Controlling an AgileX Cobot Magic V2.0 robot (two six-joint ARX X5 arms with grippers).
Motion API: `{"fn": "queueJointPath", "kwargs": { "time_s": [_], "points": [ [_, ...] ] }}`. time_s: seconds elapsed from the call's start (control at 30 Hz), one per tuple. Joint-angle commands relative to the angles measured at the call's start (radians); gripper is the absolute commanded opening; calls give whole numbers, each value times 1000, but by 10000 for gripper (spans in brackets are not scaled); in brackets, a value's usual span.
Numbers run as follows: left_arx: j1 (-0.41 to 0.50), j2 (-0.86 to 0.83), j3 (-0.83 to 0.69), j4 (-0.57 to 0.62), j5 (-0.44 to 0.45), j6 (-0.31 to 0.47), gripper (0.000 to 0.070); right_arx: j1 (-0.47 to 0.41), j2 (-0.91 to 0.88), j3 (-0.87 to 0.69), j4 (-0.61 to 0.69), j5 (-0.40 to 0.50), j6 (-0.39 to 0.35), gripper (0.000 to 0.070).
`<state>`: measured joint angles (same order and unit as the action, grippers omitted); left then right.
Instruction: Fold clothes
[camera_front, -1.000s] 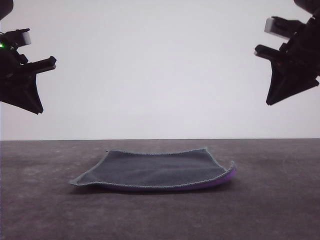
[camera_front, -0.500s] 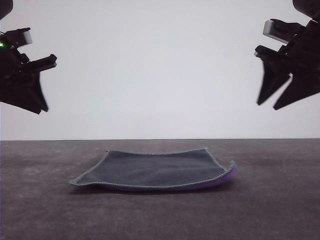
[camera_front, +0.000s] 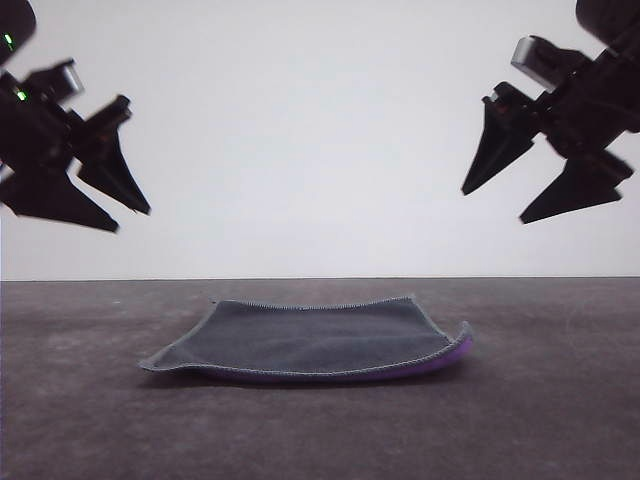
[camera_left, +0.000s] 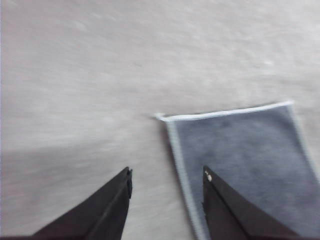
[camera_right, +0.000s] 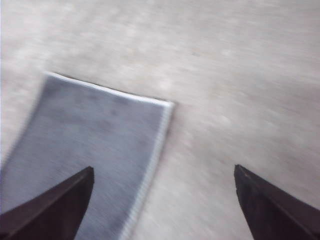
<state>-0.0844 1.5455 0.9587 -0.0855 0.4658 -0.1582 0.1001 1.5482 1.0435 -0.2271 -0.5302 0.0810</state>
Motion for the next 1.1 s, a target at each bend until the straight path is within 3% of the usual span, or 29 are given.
{"fn": "queueJointPath", "kwargs": {
  "time_s": [0.0,0.2,0.4,0.53,0.77,1.07],
  "points": [
    [-6,54,45,10,26,-34,275,6,42,19,38,-23,47,571],
    [-25,237,195,-23,104,-45,279,18,175,46,112,-90,92,570],
    [-46,414,381,-136,112,-28,348,33,334,153,107,-146,114,570],
    [-56,501,460,-162,112,-15,353,40,429,237,82,-157,122,570],
    [-70,578,509,-152,118,-15,353,56,551,352,54,-215,143,570],
    [-105,601,509,-152,128,-13,353,91,599,363,70,-229,148,569]
  ]
}}
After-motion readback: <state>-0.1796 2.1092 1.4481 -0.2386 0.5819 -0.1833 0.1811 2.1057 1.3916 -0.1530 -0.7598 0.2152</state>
